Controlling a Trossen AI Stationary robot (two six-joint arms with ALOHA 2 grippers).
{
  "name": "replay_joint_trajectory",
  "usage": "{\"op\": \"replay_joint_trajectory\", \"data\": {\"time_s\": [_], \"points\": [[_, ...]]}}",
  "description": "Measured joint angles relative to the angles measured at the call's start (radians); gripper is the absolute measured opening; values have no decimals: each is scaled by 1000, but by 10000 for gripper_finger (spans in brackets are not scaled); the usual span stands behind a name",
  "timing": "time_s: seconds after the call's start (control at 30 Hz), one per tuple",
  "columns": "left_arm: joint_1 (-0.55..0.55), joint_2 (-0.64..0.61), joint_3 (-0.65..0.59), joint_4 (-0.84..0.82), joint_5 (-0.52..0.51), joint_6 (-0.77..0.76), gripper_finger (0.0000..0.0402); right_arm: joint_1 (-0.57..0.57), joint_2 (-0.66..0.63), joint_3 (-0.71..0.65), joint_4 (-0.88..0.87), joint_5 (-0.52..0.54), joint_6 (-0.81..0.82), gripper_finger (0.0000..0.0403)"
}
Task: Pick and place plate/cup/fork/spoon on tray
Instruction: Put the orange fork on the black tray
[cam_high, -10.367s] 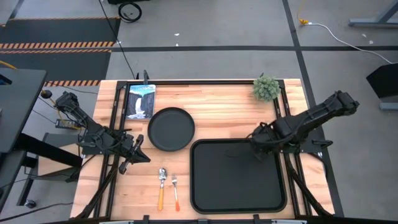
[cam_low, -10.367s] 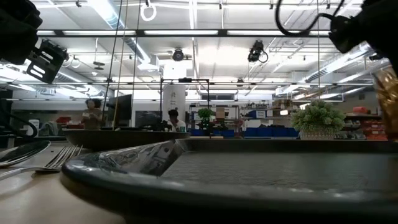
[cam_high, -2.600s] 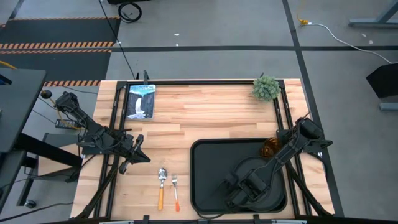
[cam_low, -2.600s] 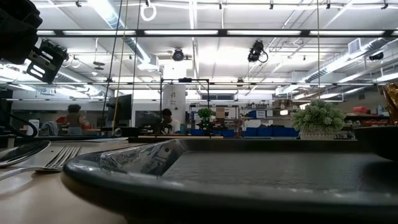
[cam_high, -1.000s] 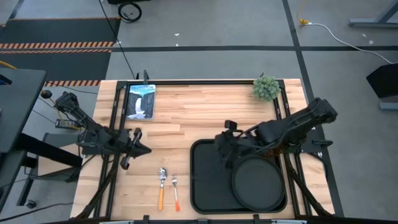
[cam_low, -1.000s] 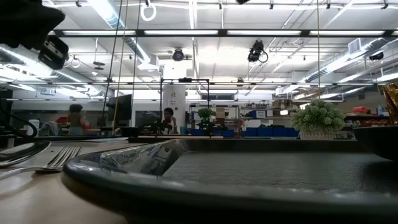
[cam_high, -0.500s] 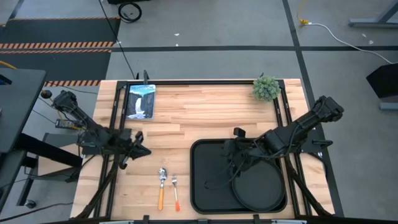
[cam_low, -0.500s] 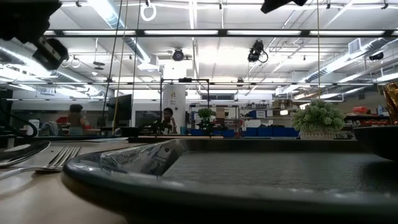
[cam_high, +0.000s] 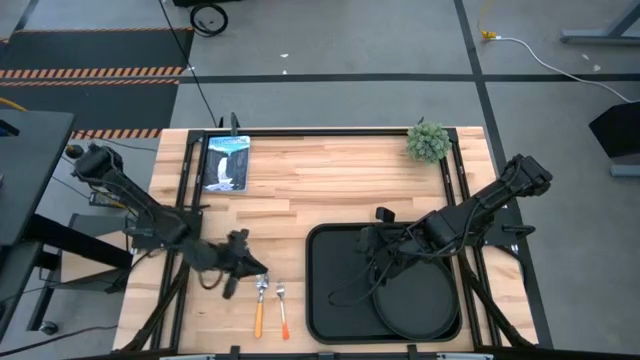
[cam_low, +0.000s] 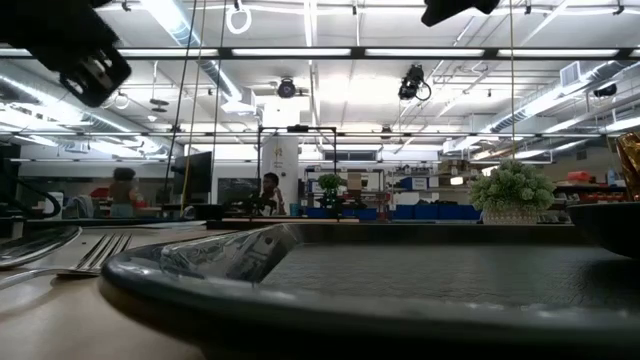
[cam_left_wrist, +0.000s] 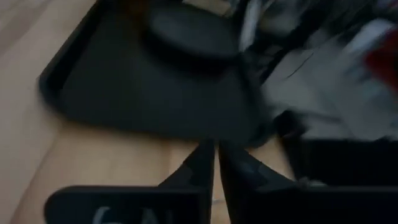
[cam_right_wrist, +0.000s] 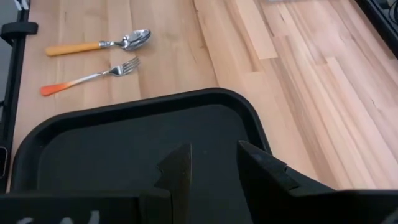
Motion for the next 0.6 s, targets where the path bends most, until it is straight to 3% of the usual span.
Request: {"op": "replay_joint_trajectory", "data": {"time_s": [0.2, 0.37, 0.6], "points": [[71, 185, 147, -180, 126, -84, 93, 0, 0, 0, 28, -10, -1, 135], [158, 285, 210, -179, 364, -88, 146, 0, 0, 0, 33, -10, -2, 135], [274, 393, 258, -209, 623, -114, 163, 0, 0, 0, 41, -10, -4, 135]]}}
